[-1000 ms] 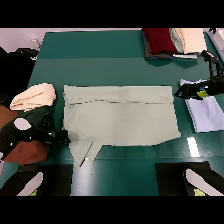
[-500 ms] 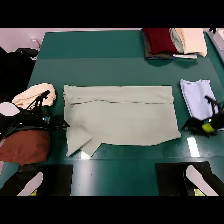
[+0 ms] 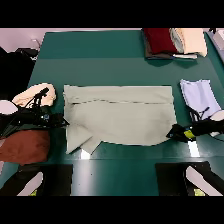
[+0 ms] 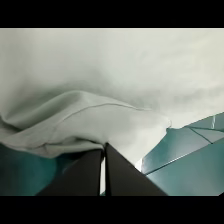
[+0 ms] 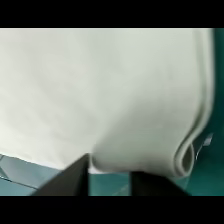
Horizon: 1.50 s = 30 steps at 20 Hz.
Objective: Fold the shirts.
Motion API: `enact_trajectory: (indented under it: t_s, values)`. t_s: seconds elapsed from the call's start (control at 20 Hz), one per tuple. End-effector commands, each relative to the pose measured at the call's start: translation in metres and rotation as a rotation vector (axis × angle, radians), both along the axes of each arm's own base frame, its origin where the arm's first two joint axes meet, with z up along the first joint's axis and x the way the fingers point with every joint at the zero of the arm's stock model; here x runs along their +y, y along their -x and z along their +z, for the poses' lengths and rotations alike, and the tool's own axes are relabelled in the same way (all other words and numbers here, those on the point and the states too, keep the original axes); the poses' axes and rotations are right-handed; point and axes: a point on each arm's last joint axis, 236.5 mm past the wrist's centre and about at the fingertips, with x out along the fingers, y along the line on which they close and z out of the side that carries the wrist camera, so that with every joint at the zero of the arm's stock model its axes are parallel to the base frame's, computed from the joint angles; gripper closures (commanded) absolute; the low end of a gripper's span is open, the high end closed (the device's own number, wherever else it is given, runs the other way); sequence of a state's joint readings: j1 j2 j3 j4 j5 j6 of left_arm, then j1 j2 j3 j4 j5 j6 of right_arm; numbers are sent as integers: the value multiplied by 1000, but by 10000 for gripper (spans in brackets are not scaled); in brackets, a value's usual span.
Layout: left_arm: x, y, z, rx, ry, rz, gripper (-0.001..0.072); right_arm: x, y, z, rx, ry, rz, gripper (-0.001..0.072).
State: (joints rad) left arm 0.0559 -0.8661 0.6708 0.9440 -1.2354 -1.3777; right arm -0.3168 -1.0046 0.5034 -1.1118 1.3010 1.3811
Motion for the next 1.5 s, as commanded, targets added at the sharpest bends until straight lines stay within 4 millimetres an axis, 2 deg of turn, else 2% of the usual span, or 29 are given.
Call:
enact_trajectory:
  t_s: [0.0,0.05,0.15,0.25,0.4,0.5,0.55,0.65,0.8,1.0,1.1,1.25,1.35,1.4,1.45]
  values:
    - [7,7,-4,18,-41,-31,682,19,-15,-3,-19,19,144,642]
    - [12,13,-3,33,-69,-55,681,20,-18,3,-29,42,202,695]
    - [19,22,7,16,-113,-76,682,16,-17,25,-49,96,304,695]
    - [24,39,20,4,-144,-71,682,5,-7,52,-68,158,370,695]
    - [21,71,36,30,-134,-86,682,-17,13,83,-80,267,388,696]
    - [20,76,36,43,-131,-98,682,-26,9,96,-143,327,360,696]
    - [20,71,36,33,-131,-89,681,-27,2,102,-176,337,354,696]
    - [22,44,38,-37,-138,-54,682,-29,-19,111,-220,349,342,696]
    - [28,-10,43,-122,-155,-40,682,-33,-69,114,-261,361,326,697]
    - [38,-98,40,-184,-178,-21,681,-35,-132,98,-245,356,337,697]
    - [40,-134,30,-184,-178,-19,680,-36,-155,89,-227,350,339,696]
    - [36,-171,8,-179,-155,-34,680,-37,-186,80,-221,346,339,694]
    - [36,-186,-6,-173,-138,-4,678,-27,-204,80,-243,295,320,693]
    - [35,-190,-9,-178,-134,6,662,-22,-215,82,-271,257,306,628]
    - [36,-194,-8,-185,-131,25,361,-16,-226,85,-303,217,288,445]
